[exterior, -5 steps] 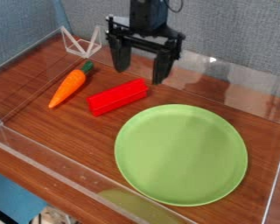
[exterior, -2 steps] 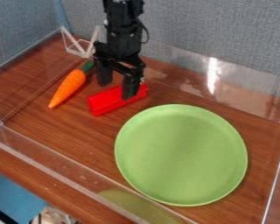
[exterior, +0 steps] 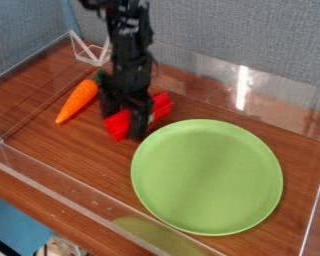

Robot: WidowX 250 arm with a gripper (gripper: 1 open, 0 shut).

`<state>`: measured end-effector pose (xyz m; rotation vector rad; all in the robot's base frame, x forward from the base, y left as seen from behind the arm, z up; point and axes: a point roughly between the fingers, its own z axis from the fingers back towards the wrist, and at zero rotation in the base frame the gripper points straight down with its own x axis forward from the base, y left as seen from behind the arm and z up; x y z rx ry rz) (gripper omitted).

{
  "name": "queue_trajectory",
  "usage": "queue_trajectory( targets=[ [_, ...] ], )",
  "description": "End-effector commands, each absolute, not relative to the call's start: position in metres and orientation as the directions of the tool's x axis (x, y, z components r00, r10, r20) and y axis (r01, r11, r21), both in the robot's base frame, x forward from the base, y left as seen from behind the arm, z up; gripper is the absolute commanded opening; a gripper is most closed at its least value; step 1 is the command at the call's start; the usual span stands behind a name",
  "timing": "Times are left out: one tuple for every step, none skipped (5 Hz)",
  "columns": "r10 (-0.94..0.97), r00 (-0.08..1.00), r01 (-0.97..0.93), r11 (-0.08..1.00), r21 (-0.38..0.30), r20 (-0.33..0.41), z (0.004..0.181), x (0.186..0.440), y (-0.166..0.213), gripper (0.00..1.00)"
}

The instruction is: Put the red object on the right side

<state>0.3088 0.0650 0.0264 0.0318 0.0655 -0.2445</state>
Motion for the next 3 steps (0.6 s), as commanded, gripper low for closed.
queue_trajectory(
  targets=[
    [-0.245, 0.969, 0.243, 0.966, 0.084, 0.017, 0.0567, 0.3185, 0.0519, 1.00],
    [-0.248, 0.968, 0.245, 0.965, 0.096, 0.026, 0.0584, 0.3243, 0.0476, 1.00],
    [-0.230, 0.973, 0.227, 0.969, 0.094, 0.025, 0.0556, 0.3275, 0.0489, 0.00]
  ],
)
